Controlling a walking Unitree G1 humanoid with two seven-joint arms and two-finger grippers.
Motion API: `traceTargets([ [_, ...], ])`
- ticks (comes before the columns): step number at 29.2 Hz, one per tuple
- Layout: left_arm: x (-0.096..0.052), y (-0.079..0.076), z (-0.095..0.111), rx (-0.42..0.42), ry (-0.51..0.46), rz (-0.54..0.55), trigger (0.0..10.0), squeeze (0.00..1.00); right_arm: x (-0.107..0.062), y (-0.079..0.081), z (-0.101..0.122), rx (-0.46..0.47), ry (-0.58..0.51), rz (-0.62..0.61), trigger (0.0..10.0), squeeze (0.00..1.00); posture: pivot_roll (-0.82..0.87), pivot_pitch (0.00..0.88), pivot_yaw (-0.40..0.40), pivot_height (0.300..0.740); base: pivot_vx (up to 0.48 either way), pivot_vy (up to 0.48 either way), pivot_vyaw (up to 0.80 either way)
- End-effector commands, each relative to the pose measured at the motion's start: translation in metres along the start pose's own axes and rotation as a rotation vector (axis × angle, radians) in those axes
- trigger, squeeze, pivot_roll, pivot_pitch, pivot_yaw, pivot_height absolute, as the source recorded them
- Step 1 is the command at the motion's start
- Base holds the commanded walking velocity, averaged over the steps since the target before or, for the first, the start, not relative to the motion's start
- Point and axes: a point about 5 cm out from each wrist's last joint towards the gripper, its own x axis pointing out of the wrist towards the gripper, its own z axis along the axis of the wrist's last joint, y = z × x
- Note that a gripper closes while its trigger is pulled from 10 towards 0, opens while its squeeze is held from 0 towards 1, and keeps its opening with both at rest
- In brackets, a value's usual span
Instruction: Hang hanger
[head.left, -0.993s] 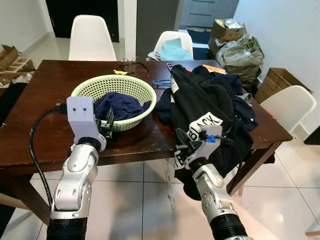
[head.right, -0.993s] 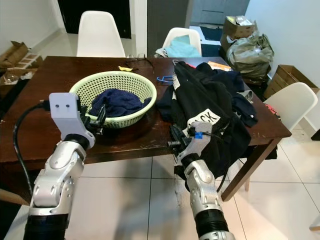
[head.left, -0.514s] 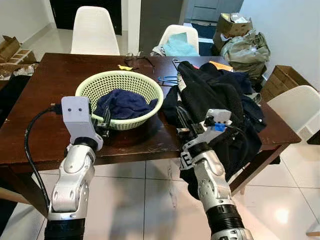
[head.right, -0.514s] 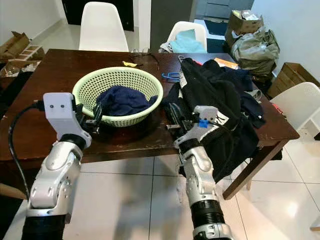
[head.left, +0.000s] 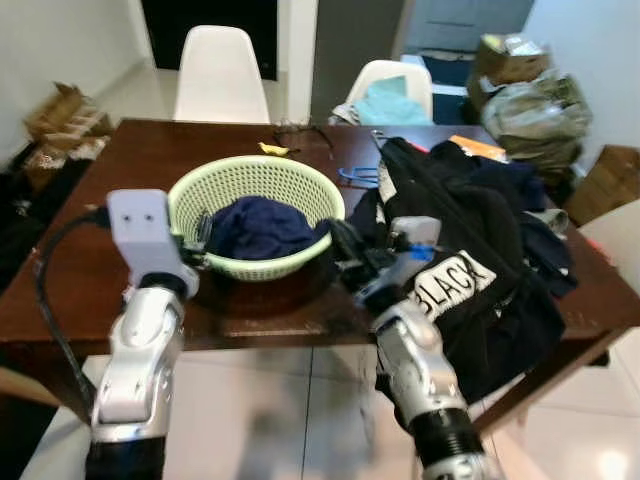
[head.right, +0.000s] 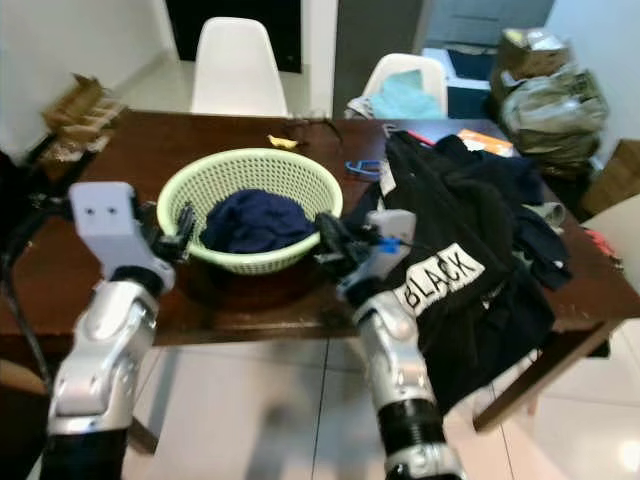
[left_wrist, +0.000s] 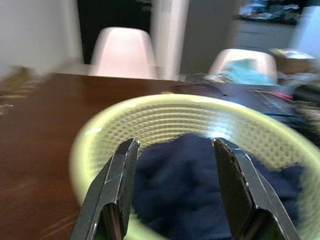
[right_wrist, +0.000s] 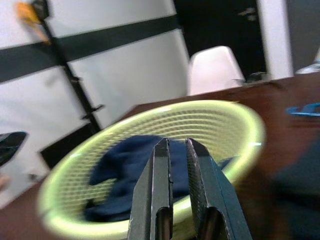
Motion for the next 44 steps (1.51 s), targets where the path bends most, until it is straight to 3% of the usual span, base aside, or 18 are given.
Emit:
traceTargets([
  [1, 0.000, 0.003, 0.000, 0.004, -0.005, 0.006, 10.0, 0.00, 0.002, 0.005, -0.001, 0.017, -0.004, 0.013, 10.0, 0.00, 0.03, 0.041, -0.111, 0.740, 0.409, 0.000, 0.00],
  [12, 0.000, -0.001, 0.003, 0.006, -0.024, -0.027, 10.0, 0.00, 0.001, 0.002, 0.001, 0.009, -0.012, -0.006, 10.0, 0.00, 0.03, 0.041, -0.111, 0.740, 0.330, 0.000, 0.00],
  [18, 0.002, -0.005, 0.009, 0.078, -0.007, -0.066, 10.0, 0.00, 0.001, 0.001, 0.002, 0.015, -0.006, -0.002, 10.0, 0.00, 0.03, 0.053, -0.116, 0.740, 0.000, 0.000, 0.00],
  [19, 0.005, -0.010, 0.012, 0.096, 0.021, -0.131, 10.0, 0.00, 0.001, 0.000, 0.002, 0.013, -0.004, 0.000, 10.0, 0.00, 0.03, 0.055, -0.118, 0.740, 0.000, 0.000, 0.00],
  [23, 0.006, -0.016, 0.014, 0.140, 0.075, -0.209, 10.0, 0.00, 0.001, -0.002, 0.003, 0.009, -0.001, -0.001, 10.0, 0.00, 0.03, 0.058, -0.122, 0.740, 0.000, 0.000, 0.00],
  [25, 0.005, -0.017, 0.009, 0.250, 0.186, -0.272, 10.0, 0.00, 0.002, -0.004, 0.004, 0.006, 0.001, -0.002, 10.0, 0.00, 0.04, 0.060, -0.123, 0.740, 0.000, 0.000, 0.00],
  [26, 0.005, -0.017, 0.009, 0.250, 0.186, -0.272, 10.0, 0.00, 0.002, -0.004, 0.004, 0.006, 0.001, -0.002, 10.0, 0.00, 0.04, 0.060, -0.123, 0.740, 0.000, 0.000, 0.00],
  [27, 0.004, -0.015, 0.007, 0.308, 0.237, -0.290, 10.0, 0.00, 0.002, -0.005, 0.004, 0.005, 0.002, -0.003, 10.0, 0.00, 0.04, 0.061, -0.124, 0.740, 0.000, 0.000, 0.00],
  [28, 0.003, -0.013, 0.006, 0.309, 0.294, -0.298, 10.0, 1.00, 0.003, -0.006, 0.005, 0.003, 0.003, -0.004, 10.0, 0.00, 0.04, 0.063, -0.128, 0.740, 0.000, 0.000, 0.00],
  [32, -0.001, -0.011, 0.007, 0.302, 0.376, -0.357, 10.0, 1.00, 0.004, -0.007, 0.006, -0.001, 0.003, -0.005, 10.0, 0.00, 0.03, 0.063, -0.130, 0.740, 0.000, 0.000, 0.00],
  [37, -0.002, -0.009, 0.004, 0.334, 0.398, -0.386, 10.0, 1.00, 0.005, -0.007, 0.006, -0.002, 0.002, -0.005, 10.0, 0.00, 0.03, 0.064, -0.130, 0.740, 0.000, 0.000, 0.00],
  [39, -0.001, -0.005, -0.006, 0.381, 0.422, -0.453, 10.0, 1.00, 0.005, -0.007, 0.007, -0.002, 0.002, -0.004, 10.0, 0.00, 0.03, 0.063, -0.138, 0.740, 0.000, 0.000, 0.00],
  [44, 0.002, -0.003, -0.017, 0.403, 0.448, -0.505, 10.0, 1.00, 0.006, -0.006, 0.007, -0.001, 0.003, -0.001, 10.0, 0.00, 0.02, 0.061, -0.137, 0.740, 0.000, 0.000, 0.00],
])
